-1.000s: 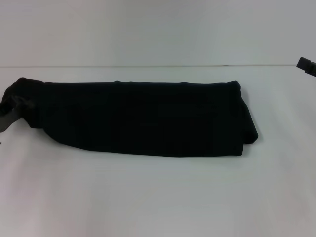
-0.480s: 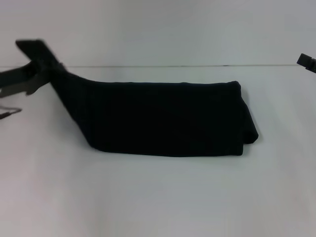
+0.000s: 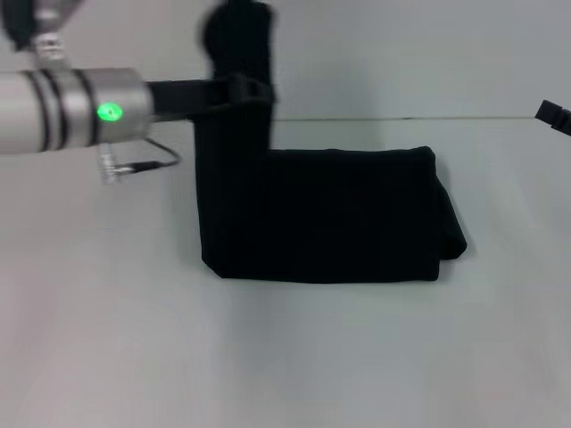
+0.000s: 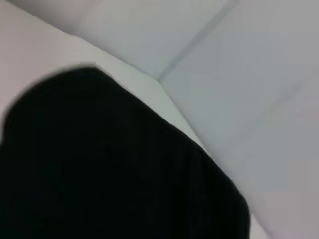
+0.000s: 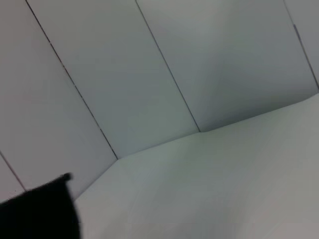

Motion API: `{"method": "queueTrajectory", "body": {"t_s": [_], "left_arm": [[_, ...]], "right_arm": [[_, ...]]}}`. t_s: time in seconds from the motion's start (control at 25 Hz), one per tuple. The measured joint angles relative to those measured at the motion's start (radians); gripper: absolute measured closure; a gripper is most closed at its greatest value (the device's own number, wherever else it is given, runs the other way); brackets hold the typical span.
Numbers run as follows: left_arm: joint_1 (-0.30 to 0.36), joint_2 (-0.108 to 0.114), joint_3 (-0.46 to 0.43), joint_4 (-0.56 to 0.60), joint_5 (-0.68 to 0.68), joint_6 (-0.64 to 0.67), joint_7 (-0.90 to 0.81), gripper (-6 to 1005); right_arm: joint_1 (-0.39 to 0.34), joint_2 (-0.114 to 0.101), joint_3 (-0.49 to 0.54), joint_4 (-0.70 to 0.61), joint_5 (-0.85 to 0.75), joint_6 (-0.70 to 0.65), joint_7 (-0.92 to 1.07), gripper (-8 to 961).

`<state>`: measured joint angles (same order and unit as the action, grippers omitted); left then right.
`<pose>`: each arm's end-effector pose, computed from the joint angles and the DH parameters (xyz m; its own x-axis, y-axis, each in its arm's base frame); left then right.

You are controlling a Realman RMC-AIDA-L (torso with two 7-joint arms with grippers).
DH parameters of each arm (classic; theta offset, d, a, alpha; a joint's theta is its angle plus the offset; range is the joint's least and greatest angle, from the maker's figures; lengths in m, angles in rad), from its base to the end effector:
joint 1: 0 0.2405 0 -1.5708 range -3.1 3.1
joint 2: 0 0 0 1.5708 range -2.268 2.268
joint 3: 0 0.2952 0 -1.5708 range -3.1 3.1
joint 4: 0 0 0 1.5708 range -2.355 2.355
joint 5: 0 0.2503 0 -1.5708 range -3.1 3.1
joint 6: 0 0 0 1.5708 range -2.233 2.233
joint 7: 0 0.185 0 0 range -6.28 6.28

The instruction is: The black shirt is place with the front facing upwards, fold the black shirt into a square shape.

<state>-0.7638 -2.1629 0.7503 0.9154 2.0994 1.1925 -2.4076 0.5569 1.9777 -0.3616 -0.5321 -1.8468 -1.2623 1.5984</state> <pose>-0.1832 0.5145 -0.0337 0.3413 0.7043 0.6224 0.9003 -0.4353 -0.0010 0.3655 0.4620 0.0524 0.4183 -0.3826 -0.8238 -0.8690 -0.4325 -0.2404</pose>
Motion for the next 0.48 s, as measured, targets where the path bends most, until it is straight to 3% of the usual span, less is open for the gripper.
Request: {"method": "queueTrajectory", "body": {"t_s": [0.12,0.36,0.4,0.44,0.48], "left_arm": [[-0.034,-0.005,0.147,-0.051,-0.011,-0.093,-0.001,969],[-0.128,-0.013,0.501,-0.268,-0.095,-0.392,0.013,953],[-0.128,-0.013,0.501,-0.268,-0.095,-0.392,0.013,949],[-0.139,-0.013,0.561,-0.287,-0.113,-0.421,0.017,945],[-0.157,-0.013,0.721,-0.294,-0.147,-0.447,0.035,942]], "right_arm": [[-0.001,0.001,0.000,0.002,0.000,0.005,0.000,11],[0.000,0.001,0.001,0.003,-0.001,0.020,0.000,12],[0.000,0.001,0.001,0.003,-0.001,0.022,0.001,13],[0.001,0.001,0.001,0.003,-0.002,0.023,0.002,13],[0.001,0.001,0.000,0.003,-0.002,0.023,0.004,13]]}}
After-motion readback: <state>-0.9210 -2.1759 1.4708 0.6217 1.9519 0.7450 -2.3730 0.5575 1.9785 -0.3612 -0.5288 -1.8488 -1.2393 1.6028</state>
